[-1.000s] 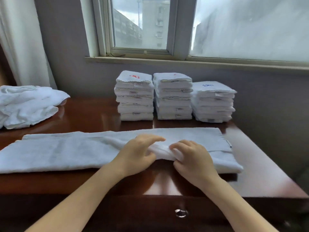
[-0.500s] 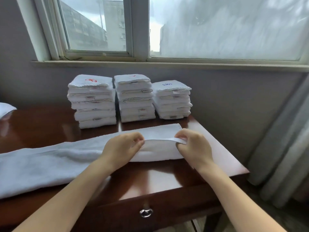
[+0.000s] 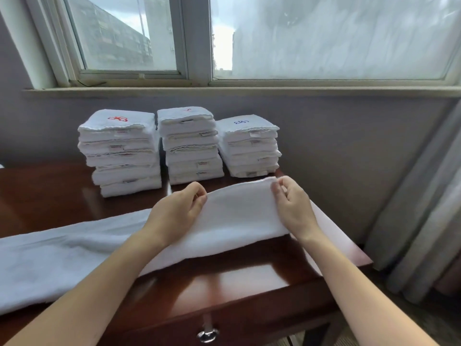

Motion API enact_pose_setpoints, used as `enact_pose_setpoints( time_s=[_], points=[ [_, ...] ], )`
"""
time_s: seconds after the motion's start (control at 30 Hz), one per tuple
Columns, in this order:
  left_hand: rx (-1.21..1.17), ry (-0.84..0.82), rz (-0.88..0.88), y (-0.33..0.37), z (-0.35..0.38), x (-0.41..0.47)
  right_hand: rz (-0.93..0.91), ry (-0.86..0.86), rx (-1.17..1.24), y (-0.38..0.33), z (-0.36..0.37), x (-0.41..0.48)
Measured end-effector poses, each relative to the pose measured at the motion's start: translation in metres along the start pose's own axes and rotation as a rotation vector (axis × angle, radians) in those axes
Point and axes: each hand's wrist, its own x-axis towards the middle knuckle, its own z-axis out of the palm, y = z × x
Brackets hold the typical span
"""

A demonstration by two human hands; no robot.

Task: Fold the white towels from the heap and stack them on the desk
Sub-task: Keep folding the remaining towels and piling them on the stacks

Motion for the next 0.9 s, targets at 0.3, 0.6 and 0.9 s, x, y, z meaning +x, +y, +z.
enact_pose_setpoints(
  time_s=[0.3, 0.6, 0.9],
  points=[
    [0.085, -0.026, -0.001, -0.002, 0.021, 0.034, 0.100, -0.133, -0.649, 0.010, 0.005, 0.034],
    [0.132, -0.343, 0.097, -0.002, 0.058, 0.027, -0.014, -0.400, -0.669, 0.009, 0.027, 0.028],
    [0.176, -0.402, 0.092, -0.004, 0.062, 0.026, 0.027, -0.543, -0.727, 0.026, 0.042, 0.021]
  ],
)
